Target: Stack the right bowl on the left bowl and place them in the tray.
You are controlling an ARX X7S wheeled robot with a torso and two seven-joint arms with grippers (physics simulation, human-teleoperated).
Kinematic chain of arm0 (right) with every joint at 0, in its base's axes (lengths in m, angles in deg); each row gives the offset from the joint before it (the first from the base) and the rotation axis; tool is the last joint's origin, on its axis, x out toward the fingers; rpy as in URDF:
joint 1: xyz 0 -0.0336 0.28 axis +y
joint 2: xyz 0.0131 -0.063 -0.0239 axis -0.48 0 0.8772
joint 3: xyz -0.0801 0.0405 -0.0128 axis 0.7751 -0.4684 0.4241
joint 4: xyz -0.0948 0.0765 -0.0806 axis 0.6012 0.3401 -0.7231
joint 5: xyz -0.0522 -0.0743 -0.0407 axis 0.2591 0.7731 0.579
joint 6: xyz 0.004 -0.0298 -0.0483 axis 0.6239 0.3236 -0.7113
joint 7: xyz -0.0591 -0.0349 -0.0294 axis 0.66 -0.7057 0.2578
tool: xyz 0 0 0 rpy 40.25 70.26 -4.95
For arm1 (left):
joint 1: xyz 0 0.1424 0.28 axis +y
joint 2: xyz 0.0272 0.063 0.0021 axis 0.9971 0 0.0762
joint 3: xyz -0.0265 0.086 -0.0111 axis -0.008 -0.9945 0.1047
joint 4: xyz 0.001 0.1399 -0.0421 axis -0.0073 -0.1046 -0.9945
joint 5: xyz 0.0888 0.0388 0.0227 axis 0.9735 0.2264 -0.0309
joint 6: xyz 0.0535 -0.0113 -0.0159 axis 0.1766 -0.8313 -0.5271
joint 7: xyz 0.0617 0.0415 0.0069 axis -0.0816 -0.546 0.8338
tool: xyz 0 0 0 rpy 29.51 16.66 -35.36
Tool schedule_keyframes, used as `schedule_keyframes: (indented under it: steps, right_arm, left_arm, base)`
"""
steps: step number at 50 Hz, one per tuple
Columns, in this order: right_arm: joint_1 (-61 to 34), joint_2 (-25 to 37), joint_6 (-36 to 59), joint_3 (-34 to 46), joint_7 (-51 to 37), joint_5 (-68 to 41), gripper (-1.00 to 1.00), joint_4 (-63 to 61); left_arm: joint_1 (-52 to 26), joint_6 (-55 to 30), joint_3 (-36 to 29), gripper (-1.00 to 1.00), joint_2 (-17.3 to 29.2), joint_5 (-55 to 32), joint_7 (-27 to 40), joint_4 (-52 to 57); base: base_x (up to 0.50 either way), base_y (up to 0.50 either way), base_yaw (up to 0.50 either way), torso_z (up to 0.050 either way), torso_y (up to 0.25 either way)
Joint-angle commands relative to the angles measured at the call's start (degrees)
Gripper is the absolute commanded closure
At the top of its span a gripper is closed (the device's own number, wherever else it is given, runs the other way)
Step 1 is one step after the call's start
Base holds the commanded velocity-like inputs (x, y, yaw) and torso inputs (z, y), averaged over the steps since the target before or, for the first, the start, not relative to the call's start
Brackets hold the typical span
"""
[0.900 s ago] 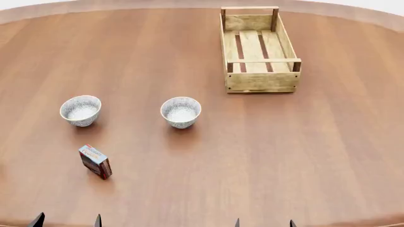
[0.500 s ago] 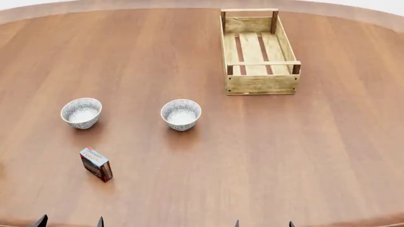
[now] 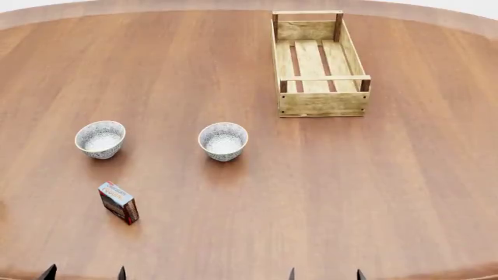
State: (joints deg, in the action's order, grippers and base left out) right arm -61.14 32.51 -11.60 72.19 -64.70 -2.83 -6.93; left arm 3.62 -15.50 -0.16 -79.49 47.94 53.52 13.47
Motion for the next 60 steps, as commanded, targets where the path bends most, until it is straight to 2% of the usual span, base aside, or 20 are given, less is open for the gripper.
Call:
schedule_keyframes:
  steps: [1,6,11,22,37,60]
  right_arm:
    - [1.41,0.82,4.22,-0.6,0.04,-0.23,-1.0,-11.67]
    - [3.5,2.38,6.2,-0.85,-1.12,0.43,-1.0,-25.44]
    - [6.75,3.85,3.1,-0.75,-1.6,1.68,-1.0,-38.34]
    - [10.04,4.46,-4.42,-2.05,-3.44,2.14,-1.0,-46.5]
    - [10.41,5.18,-8.22,-1.62,-4.02,0.52,-1.0,-42.45]
    - [10.85,6.4,-10.3,-0.31,-4.6,0.96,-1.0,-41.74]
  left_arm:
    - [1.8,-1.49,1.24,-1.0,0.89,1.56,1.47,13.12]
    - [3.42,-4.09,2.39,-1.0,2.69,3.19,3.31,28.87]
    - [5.68,-1.98,3.85,-1.0,3.87,6.91,5.7,41.38]
    - [8.67,2.79,6.62,-1.0,3.9,6.71,8.85,49.72]
    - [9.78,4.89,5.17,-1.0,4.91,6.34,9.31,45.45]
    - [10.67,6.1,4.3,-1.0,5.98,4.9,10.32,43.77]
  base:
    - [0.0,0.0,0.0,0.0,0.0]
    - [0.0,0.0,0.0,0.0,0.0]
    - [0.0,0.0,0.0,0.0,0.0]
    - [0.0,0.0,0.0,0.0,0.0]
    - [0.03,0.0,0.0,0.0,0.0]
    - [0.49,0.0,0.0,0.0,0.0]
